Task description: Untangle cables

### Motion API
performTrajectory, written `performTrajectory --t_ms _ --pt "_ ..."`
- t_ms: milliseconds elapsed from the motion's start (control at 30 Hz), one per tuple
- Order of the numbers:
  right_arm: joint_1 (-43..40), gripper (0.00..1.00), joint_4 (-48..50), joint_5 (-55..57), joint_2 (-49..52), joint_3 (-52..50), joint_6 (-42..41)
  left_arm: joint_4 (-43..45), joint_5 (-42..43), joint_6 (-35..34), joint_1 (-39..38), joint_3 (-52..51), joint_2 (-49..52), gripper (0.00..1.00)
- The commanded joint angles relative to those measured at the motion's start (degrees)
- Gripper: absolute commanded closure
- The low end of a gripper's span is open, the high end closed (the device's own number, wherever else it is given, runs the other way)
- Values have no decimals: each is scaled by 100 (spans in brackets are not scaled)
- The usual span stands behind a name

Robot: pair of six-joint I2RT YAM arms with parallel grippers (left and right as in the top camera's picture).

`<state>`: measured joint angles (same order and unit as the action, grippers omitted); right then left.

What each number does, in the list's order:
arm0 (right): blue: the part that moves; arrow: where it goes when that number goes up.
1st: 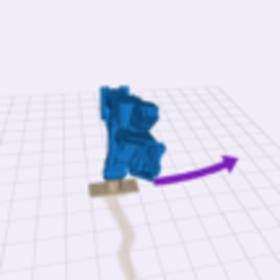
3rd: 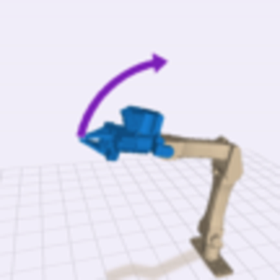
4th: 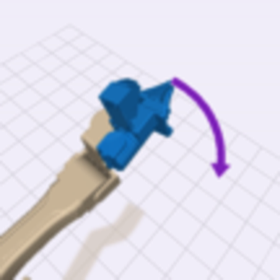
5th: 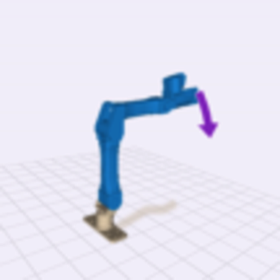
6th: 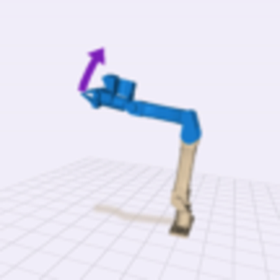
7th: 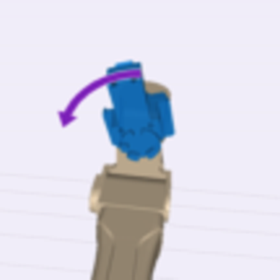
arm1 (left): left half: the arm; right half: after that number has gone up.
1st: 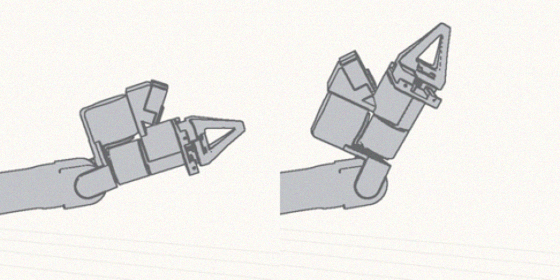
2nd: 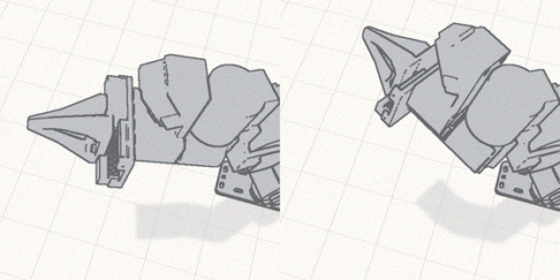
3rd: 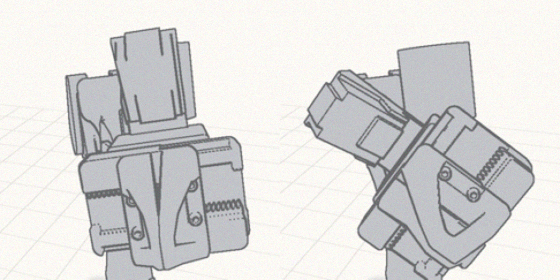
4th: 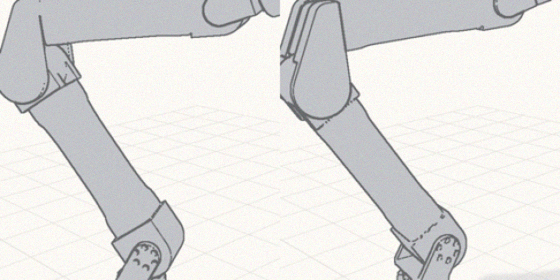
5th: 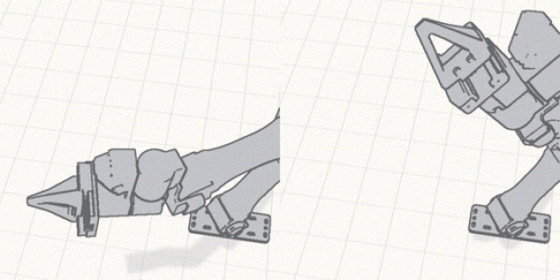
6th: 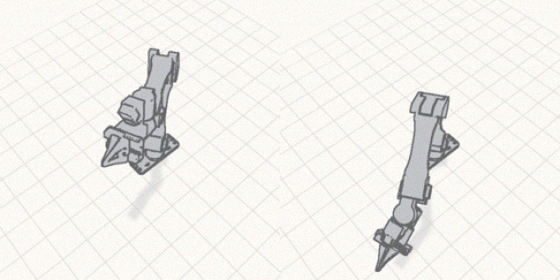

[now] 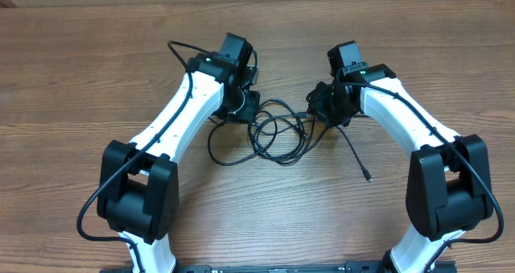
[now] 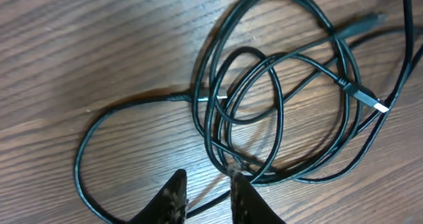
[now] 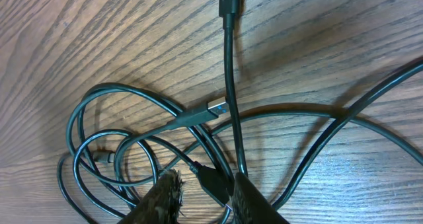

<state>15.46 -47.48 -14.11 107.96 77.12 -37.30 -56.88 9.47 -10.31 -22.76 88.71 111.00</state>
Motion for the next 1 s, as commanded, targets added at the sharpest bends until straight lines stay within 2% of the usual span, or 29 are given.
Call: performTrajectory --t_ms 0,233,400,567,800,967 --pt "-4 75 15 59 57 -31 33 177 -87 81 -74 -330 -63 74" --pt "-4 75 -85 57 57 -31 33 1097 -87 -367 -142 -1132 -63 72" --pt "-2 75 -282 59 90 -31 37 1779 -103 -546 -142 -1530 -63 80" --pt "0 75 -431 55 328 -33 92 2013 -109 -702 -149 -1539 -63 80" --pt "223 71 -525 -487 435 -68 1123 2118 -118 -826 -168 -1600 -63 84" --pt "466 69 -671 -481 435 -107 1123 2337 -310 -1143 -168 -1786 -63 84"
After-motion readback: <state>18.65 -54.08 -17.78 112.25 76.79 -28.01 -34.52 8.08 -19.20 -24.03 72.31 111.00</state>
